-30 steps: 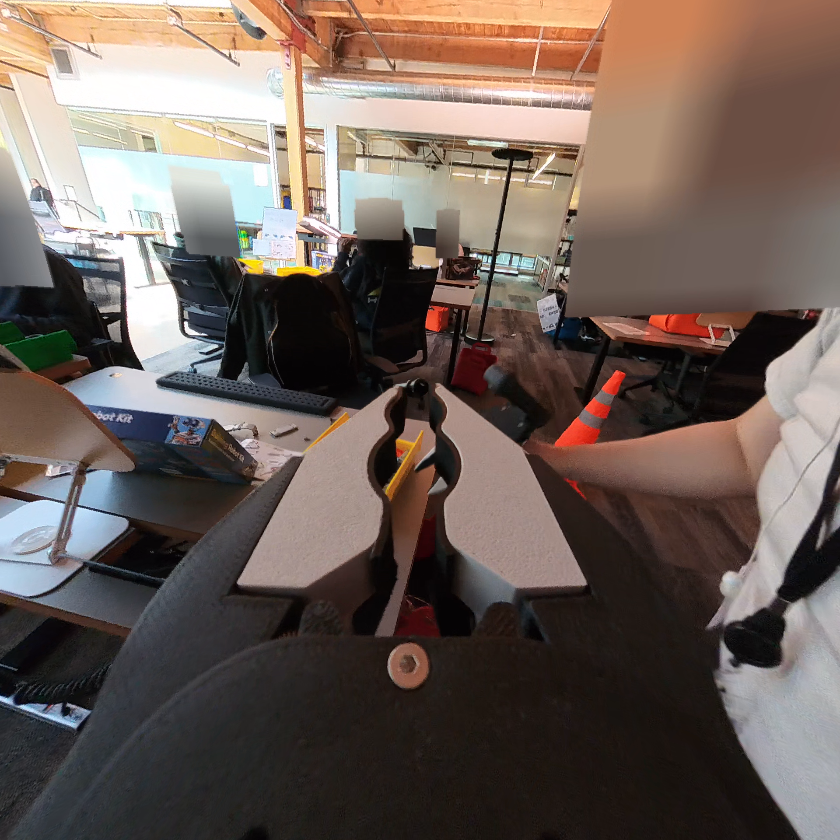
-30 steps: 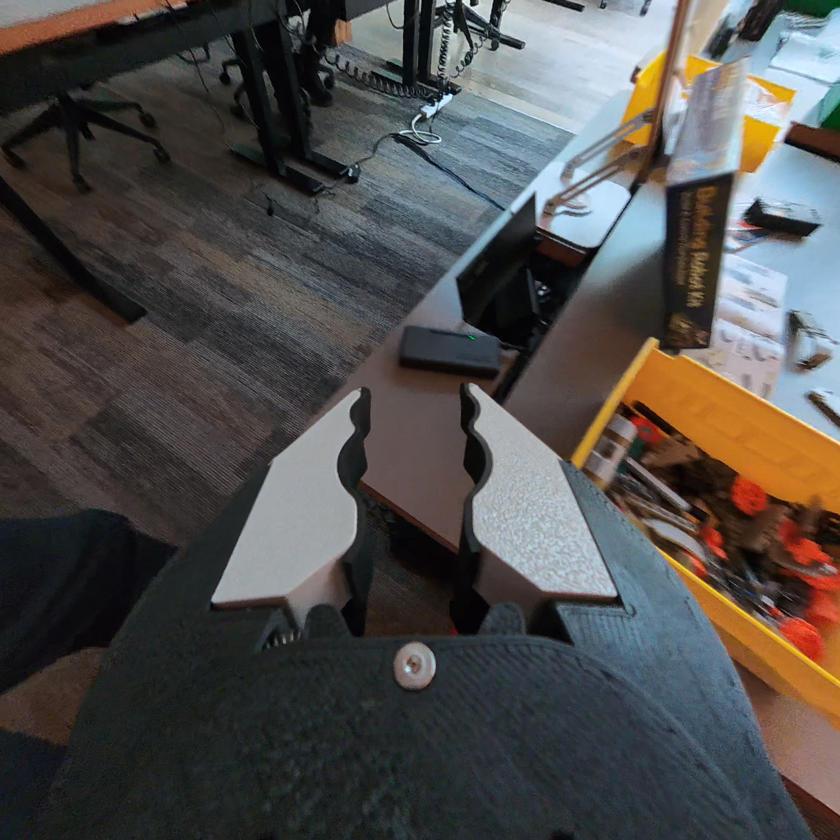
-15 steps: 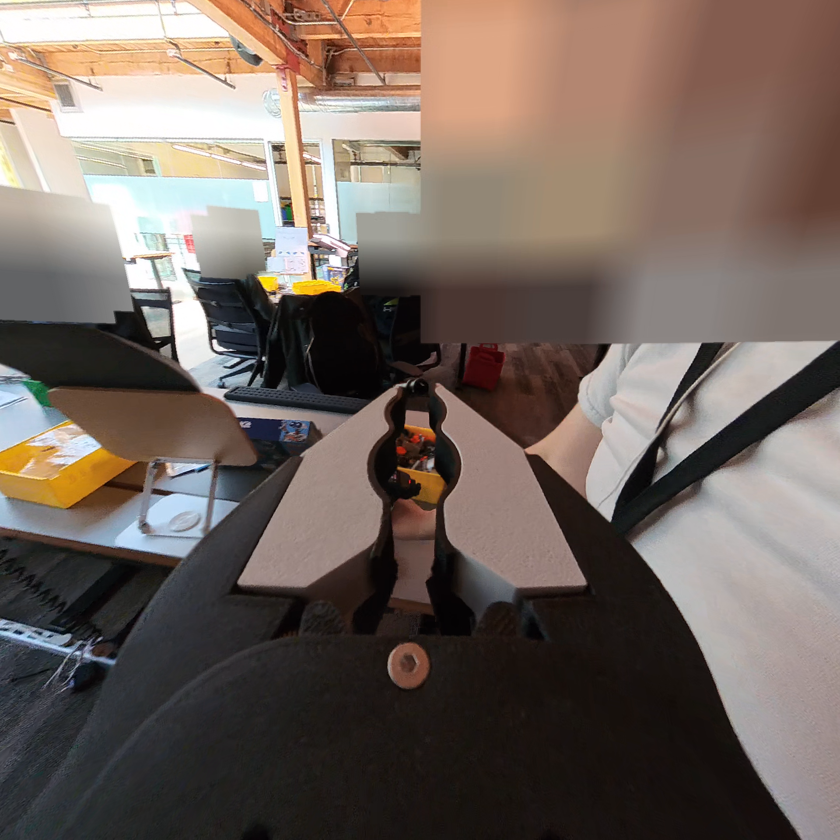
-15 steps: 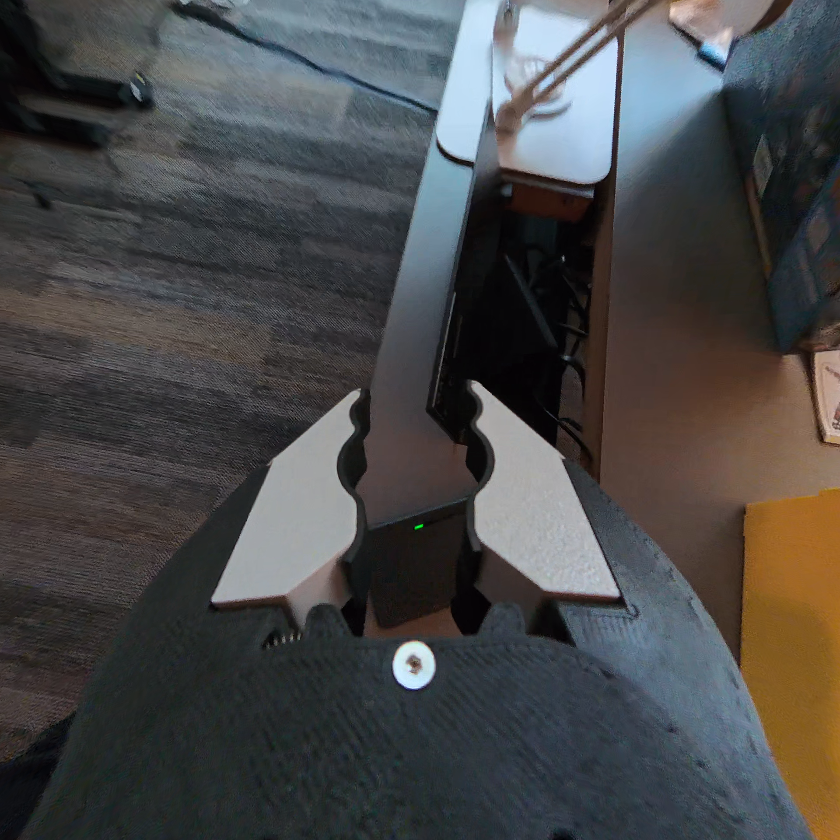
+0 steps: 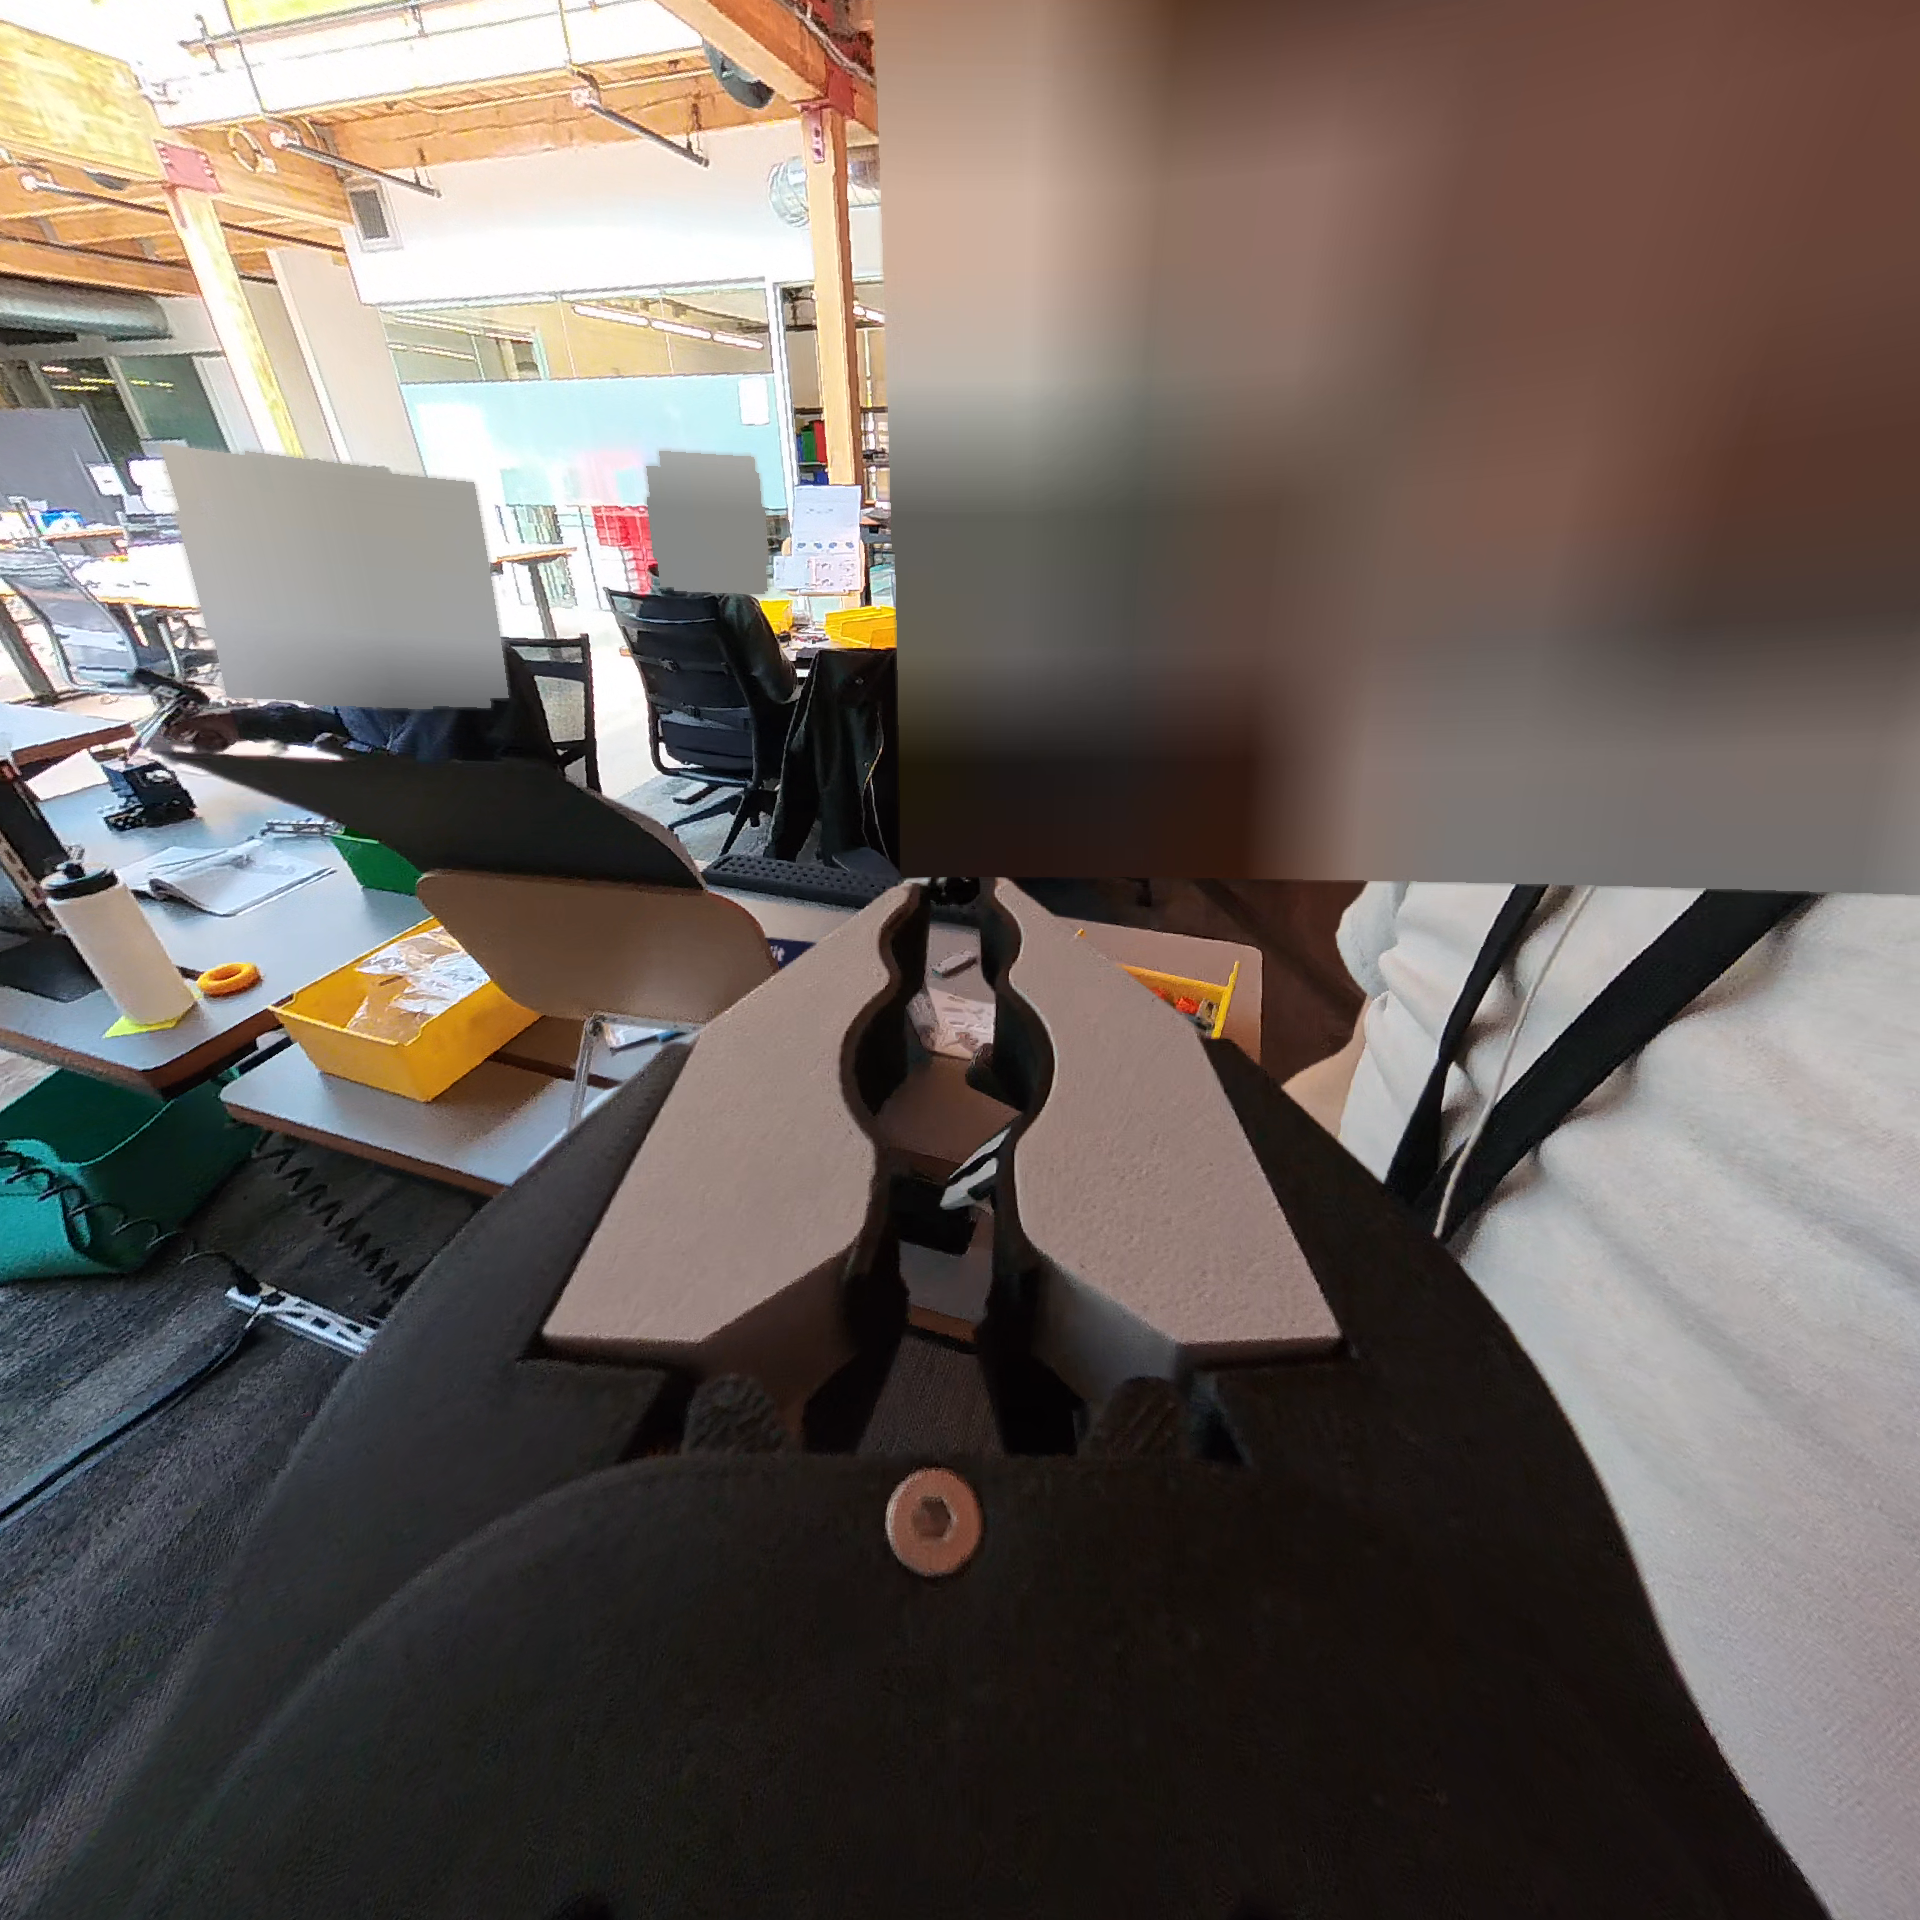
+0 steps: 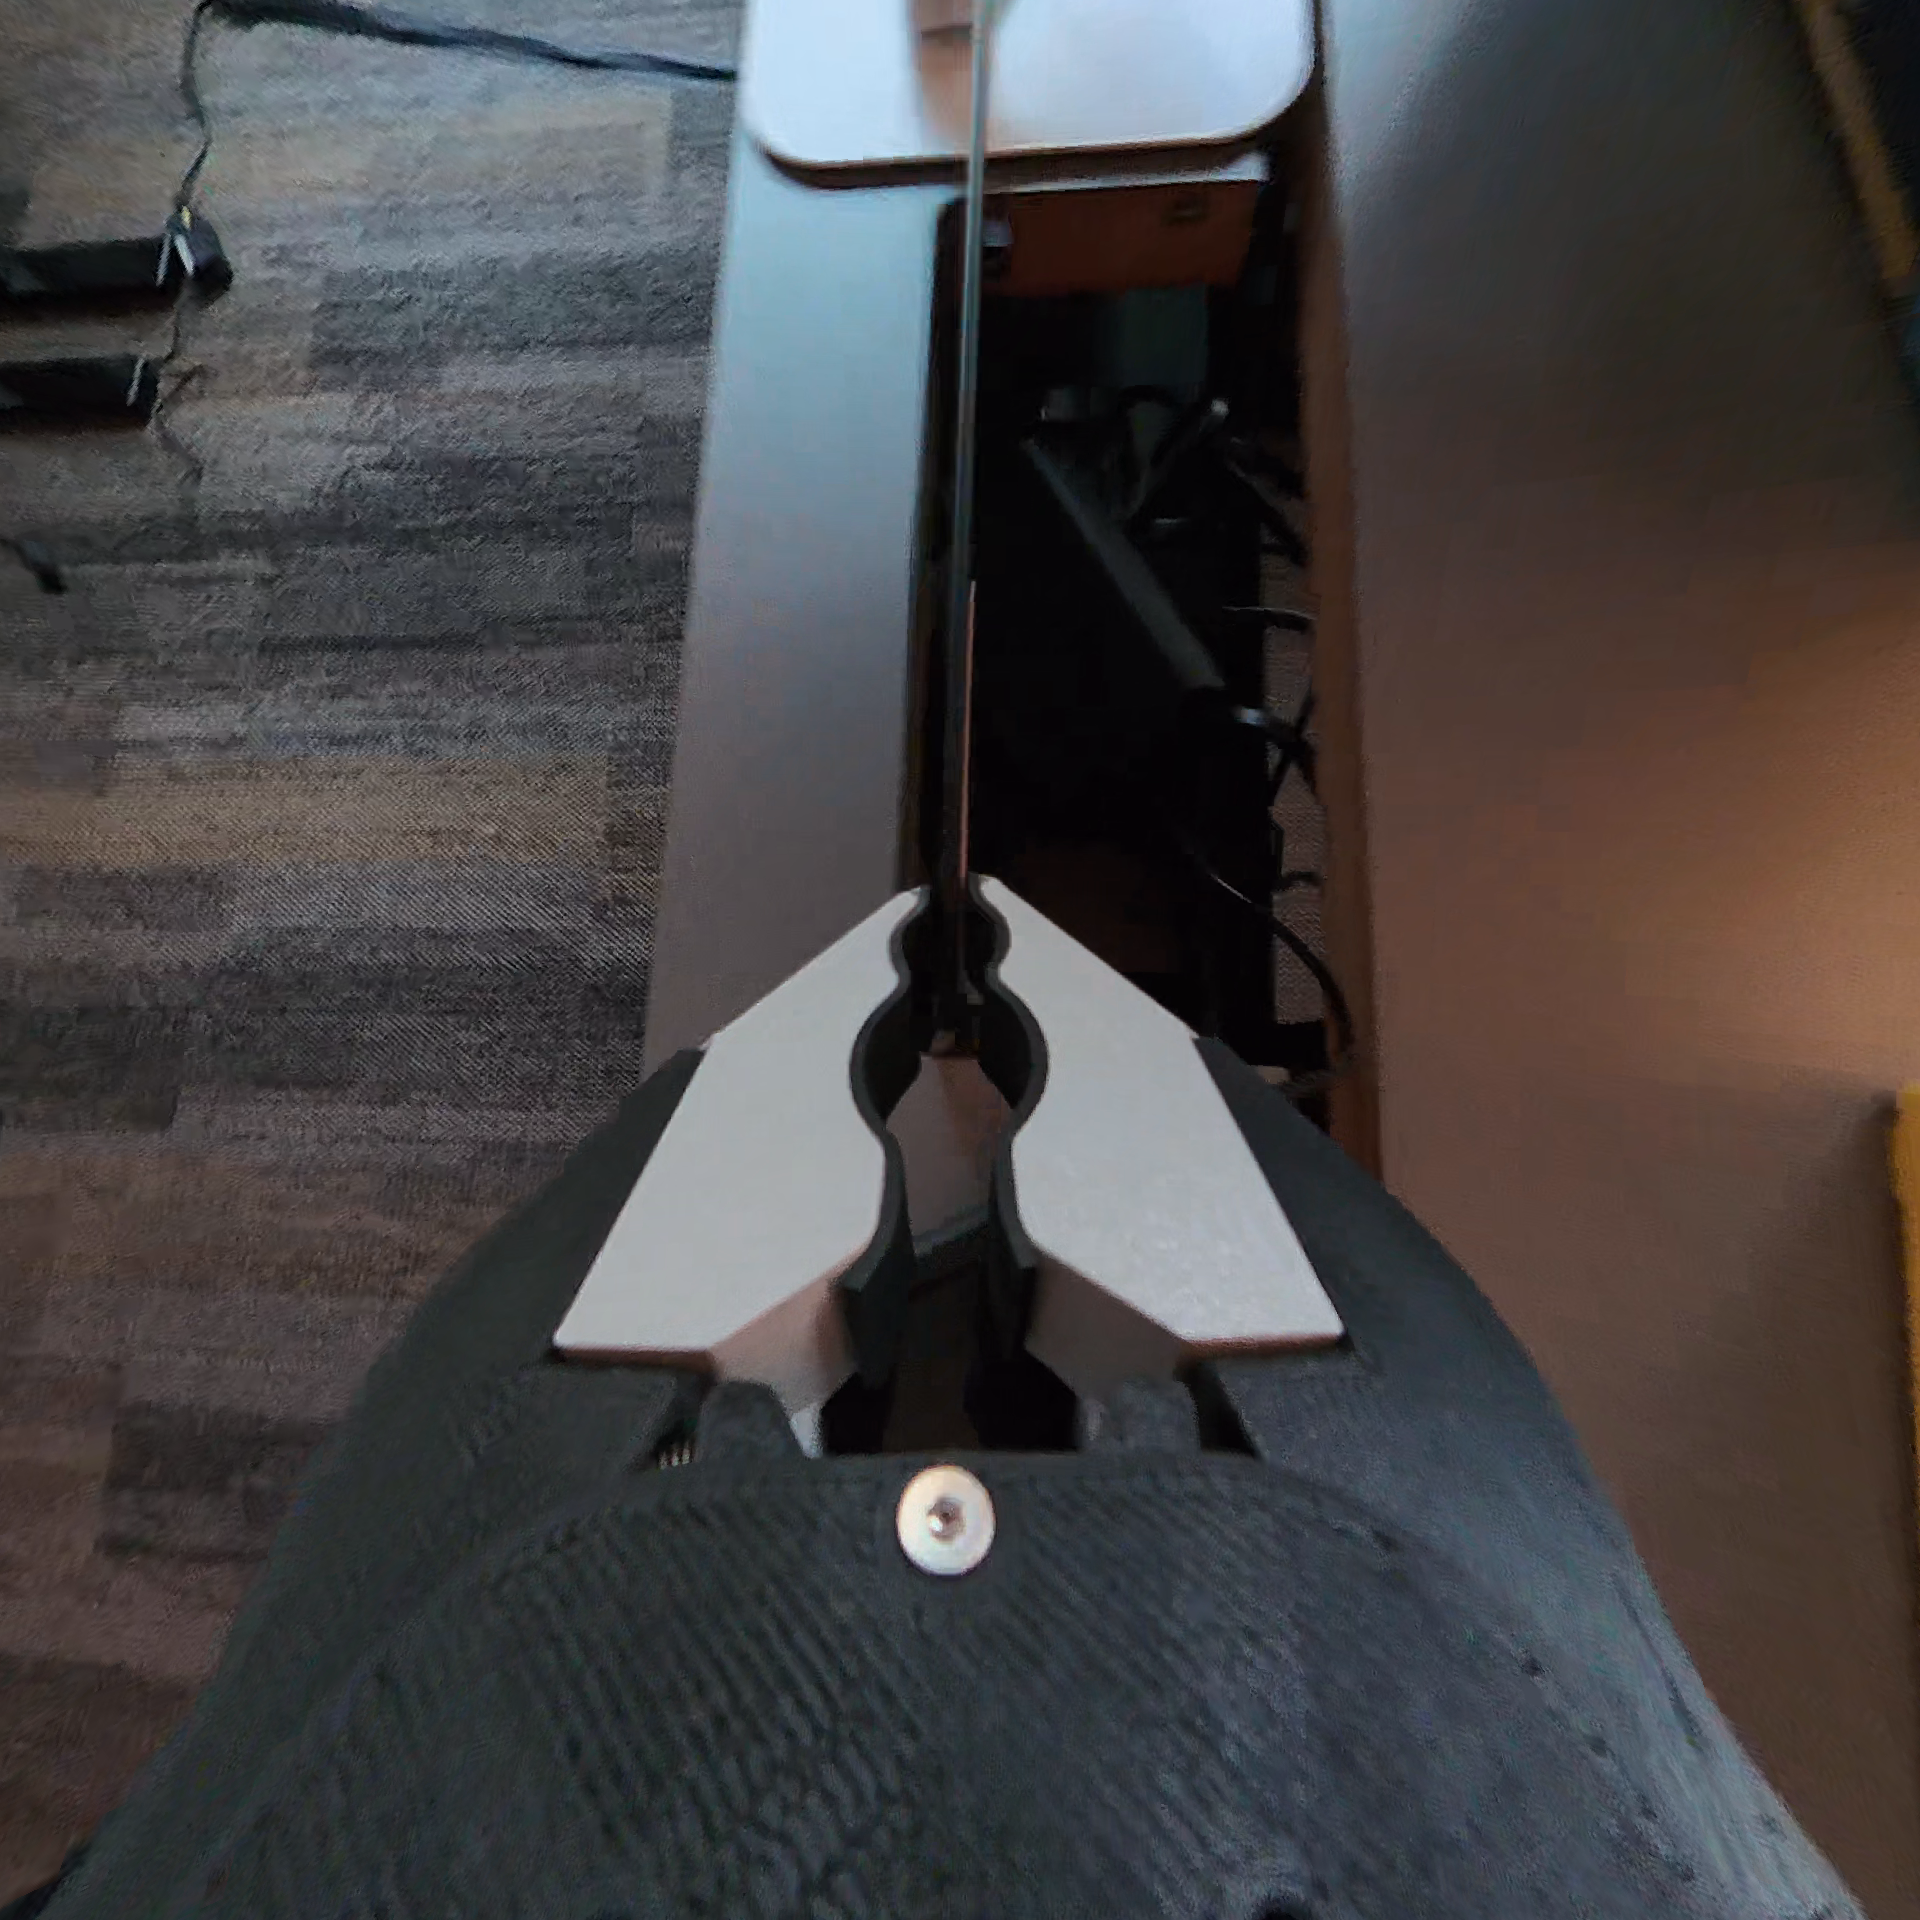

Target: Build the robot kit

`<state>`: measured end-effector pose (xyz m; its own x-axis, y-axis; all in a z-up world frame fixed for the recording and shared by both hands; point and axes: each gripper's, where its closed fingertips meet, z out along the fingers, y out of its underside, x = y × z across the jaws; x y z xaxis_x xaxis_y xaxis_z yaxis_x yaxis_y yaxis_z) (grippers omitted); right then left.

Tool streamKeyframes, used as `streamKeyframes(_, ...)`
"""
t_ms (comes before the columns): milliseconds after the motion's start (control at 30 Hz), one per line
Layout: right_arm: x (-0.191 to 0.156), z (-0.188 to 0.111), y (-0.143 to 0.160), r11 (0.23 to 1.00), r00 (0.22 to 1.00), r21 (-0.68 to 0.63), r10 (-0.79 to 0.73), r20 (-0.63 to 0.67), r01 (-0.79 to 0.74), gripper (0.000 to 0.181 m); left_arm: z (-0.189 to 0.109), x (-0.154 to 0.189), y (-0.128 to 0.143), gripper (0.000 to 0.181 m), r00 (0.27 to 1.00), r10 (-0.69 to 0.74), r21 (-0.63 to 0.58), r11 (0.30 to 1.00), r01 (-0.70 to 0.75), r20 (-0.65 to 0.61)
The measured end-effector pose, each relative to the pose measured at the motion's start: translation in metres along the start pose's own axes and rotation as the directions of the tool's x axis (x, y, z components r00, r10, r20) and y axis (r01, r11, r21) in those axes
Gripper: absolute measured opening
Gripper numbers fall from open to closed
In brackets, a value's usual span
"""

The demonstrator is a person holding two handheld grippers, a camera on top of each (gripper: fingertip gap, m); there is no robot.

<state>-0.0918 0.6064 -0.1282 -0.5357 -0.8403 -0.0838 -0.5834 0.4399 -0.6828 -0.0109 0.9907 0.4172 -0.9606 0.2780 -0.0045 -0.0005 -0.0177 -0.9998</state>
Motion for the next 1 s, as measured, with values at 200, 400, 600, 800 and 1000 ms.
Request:
streamKeyframes(200,0.027,0.004,0.007,0.965,0.936,-0.109,0.257,0.241,-0.237,0.007,0.037,-0.012,-0.005,0.007,0.999,0.007,-0.016,1.000,-0.007,-0.038)
streamKeyframes(400,0.061,0.020,0.030,0.952,0.942,-0.222,0.258,0.215,-0.210,0.020,0.064,-0.011,-0.010,0.007,0.998,0.002,-0.027,1.000,-0.004,-0.065)
streamKeyframes(600,0.091,-0.015,-0.005,0.992,0.986,-0.090,0.098,0.138,-0.086,0.002,0.080,-0.001,-0.016,0.007,0.996,0.020,-0.036,0.999,-0.023,-0.089)
streamKeyframes(800,0.100,-0.110,-0.032,0.990,0.995,0.138,-0.008,0.095,-0.006,0.007,0.087,0.015,-0.015,0.007,0.980,0.026,-0.013,0.999,-0.029,-0.198)
streamKeyframes(1000,0.063,-0.175,0.024,0.990,0.995,0.140,-0.014,0.102,-0.001,0.015,0.084,0.035,-0.012,0.007,0.923,0.043,0.062,0.998,-0.021,-0.383)
